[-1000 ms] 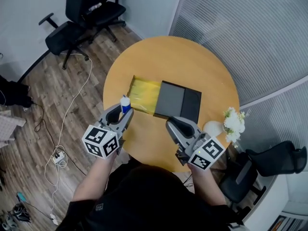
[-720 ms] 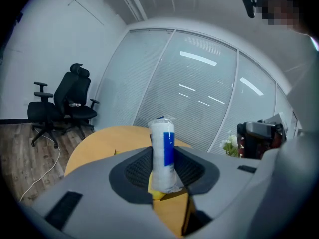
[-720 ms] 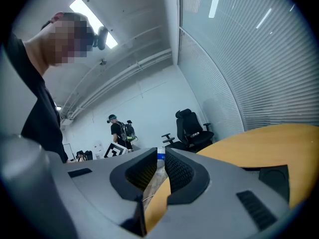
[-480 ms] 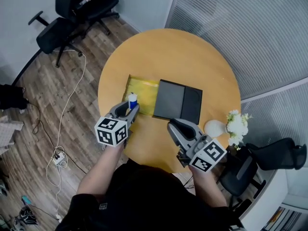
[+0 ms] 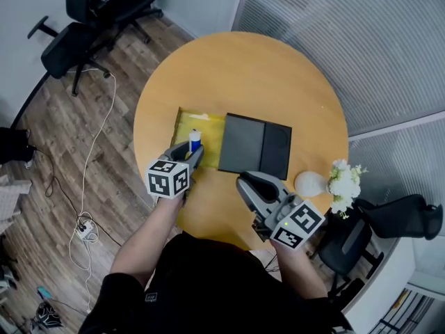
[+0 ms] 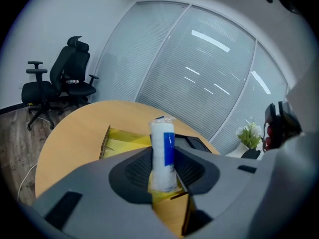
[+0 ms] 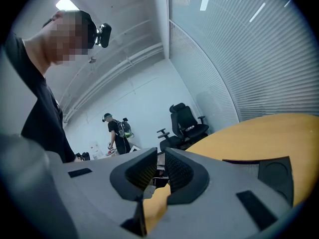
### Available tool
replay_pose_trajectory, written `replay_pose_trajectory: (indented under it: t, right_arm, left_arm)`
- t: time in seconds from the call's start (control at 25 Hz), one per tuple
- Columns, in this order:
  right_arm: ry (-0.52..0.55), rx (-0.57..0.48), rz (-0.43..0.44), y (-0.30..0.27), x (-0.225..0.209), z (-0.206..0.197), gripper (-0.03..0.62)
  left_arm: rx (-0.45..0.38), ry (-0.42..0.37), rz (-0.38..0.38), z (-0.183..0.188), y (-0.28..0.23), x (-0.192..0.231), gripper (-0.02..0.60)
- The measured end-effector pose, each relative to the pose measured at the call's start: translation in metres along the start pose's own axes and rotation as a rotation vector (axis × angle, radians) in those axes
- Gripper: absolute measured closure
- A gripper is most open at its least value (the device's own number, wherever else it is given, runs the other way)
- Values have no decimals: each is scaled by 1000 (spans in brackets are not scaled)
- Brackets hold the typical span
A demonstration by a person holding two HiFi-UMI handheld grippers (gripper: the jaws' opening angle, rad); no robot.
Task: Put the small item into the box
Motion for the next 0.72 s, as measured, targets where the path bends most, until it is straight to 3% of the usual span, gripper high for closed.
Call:
replay_pose_trajectory:
  t: [0.16, 0.6, 0.72]
  right_arm:
    - [-7, 4, 0, -7, -5, 0, 554]
    - [-31, 8, -13, -5, -14, -6, 554]
    - [-36, 6, -13, -5, -12, -5, 554]
  left_arm:
    - [56, -6, 25, -4, -17, 12, 440]
    - [124, 122, 22, -22, -38, 28, 434]
    - [129, 126, 37, -24, -34, 32, 417]
Point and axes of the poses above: the fingertips, and each gripper's own axes: y backward along the fingers, x to its left, z out of its top, the point moved 2 cm from there along y, backward along the fingers, and after that the axes turned 7 degrees about y, right-handed, at the moved point
